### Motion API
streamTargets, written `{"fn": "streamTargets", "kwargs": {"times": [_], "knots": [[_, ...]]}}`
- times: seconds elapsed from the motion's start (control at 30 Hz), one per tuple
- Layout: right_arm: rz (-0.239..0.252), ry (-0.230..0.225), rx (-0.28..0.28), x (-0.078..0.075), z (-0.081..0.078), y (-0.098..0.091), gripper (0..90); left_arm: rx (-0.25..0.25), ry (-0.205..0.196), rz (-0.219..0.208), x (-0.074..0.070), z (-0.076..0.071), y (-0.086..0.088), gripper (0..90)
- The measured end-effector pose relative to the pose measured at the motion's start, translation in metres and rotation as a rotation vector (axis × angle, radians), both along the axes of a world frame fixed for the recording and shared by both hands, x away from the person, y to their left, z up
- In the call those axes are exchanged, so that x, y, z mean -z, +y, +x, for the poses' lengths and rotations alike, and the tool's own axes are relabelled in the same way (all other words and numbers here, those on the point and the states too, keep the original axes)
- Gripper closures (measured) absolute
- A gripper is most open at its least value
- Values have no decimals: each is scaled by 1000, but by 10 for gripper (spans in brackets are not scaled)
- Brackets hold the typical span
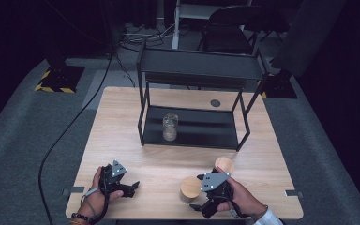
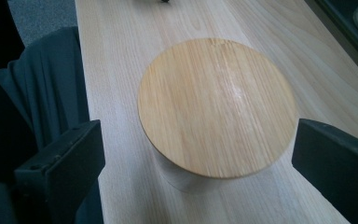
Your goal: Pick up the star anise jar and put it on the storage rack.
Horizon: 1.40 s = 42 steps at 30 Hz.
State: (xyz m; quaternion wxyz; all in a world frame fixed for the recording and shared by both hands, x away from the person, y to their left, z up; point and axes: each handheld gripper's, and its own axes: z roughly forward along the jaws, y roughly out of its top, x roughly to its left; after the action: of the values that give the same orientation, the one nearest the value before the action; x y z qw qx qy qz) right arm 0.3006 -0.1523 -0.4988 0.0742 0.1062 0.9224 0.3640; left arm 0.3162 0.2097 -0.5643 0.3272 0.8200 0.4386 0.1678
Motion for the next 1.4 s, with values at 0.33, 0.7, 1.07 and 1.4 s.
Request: {"fn": "streamTargets", "kwargs": {"times": [0.33, 0.7, 1.07, 1.4], "knots": [[4, 22, 32, 5, 2, 12, 42, 0, 1, 0, 0, 0, 0, 0], [33, 55, 81, 10, 5, 16, 111, 0, 1, 0, 0, 0, 0, 0], [18, 40, 92, 16, 10, 16, 238, 0, 1, 1, 0, 0, 0, 0], [10, 30, 83, 17, 10, 17, 245, 0, 0, 1, 0, 0, 0, 0]]}}
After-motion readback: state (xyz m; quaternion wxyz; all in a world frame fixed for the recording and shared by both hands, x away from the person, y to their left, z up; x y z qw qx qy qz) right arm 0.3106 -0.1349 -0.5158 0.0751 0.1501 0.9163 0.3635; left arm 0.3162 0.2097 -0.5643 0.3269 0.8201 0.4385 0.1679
